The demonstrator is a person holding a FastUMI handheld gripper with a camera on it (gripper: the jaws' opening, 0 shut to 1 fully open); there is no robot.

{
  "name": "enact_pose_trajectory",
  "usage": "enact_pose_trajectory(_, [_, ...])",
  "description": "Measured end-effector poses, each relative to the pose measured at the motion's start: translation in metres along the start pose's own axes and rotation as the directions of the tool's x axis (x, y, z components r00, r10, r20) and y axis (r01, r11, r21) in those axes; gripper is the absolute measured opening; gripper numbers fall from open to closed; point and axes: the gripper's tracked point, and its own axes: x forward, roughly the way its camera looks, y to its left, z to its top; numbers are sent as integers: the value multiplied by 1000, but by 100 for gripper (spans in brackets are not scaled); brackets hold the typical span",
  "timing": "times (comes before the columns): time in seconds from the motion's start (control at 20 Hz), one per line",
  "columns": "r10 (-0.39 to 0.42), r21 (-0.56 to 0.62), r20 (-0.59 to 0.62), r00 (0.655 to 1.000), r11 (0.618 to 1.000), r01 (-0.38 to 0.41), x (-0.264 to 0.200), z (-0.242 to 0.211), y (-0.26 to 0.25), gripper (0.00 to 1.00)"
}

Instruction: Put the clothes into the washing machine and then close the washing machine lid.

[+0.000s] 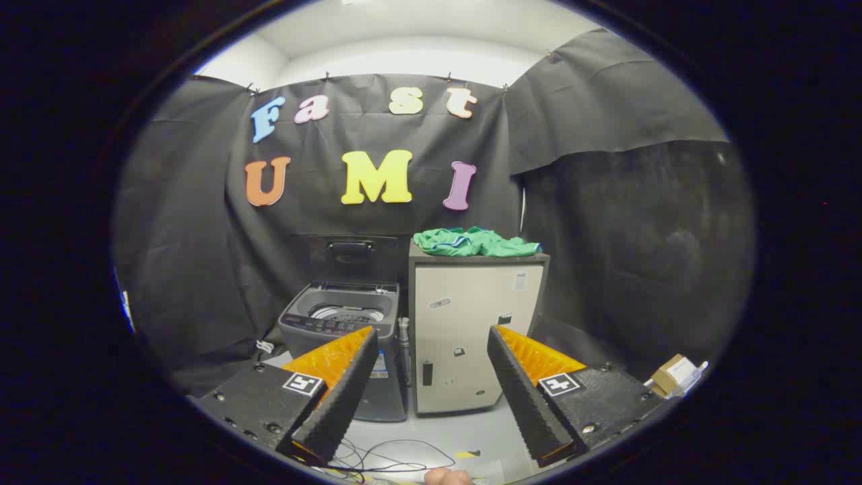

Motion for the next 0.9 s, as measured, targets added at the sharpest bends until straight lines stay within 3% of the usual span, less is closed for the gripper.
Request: enact_pose_trajectory(0.9, [24, -15, 6, 1000, 1000, -24, 10, 6, 16, 100])
